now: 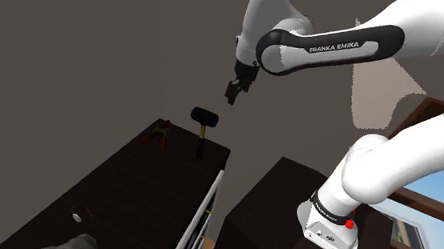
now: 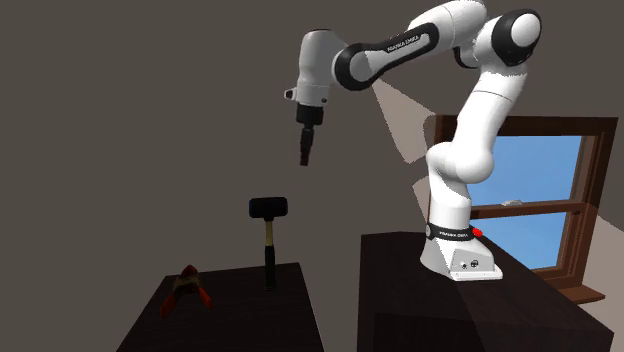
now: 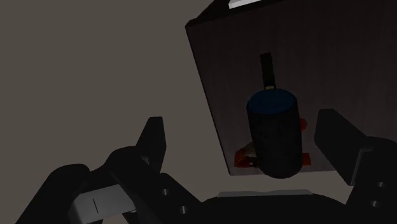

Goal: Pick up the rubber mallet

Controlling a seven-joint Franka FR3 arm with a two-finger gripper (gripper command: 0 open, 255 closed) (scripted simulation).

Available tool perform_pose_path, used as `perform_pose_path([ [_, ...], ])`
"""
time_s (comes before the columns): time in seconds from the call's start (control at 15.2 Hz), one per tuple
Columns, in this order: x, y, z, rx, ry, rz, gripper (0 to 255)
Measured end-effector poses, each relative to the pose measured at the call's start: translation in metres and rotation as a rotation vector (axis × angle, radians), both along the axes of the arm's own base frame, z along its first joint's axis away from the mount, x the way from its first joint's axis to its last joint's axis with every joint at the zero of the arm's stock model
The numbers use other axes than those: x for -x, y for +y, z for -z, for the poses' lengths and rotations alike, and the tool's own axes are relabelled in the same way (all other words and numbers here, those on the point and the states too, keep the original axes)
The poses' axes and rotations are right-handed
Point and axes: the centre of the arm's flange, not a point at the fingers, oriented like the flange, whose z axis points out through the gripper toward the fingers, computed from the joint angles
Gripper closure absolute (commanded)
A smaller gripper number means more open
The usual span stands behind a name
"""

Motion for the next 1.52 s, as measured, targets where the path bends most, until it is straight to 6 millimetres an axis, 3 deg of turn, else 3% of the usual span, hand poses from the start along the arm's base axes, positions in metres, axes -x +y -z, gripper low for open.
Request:
perform_pose_path([
  [0.66, -0.076, 0.043, 0.092, 0.019, 0.003, -0.082, 0],
  [1.19, -0.080, 0.045, 0.136, 0.020, 0.003, -0.087, 0],
  [1.25, -0.080, 0.045, 0.137, 0.020, 0.003, -0.088, 255],
  [1.52, -0.080, 0.046, 0.137, 0.019, -0.001, -0.088, 255],
])
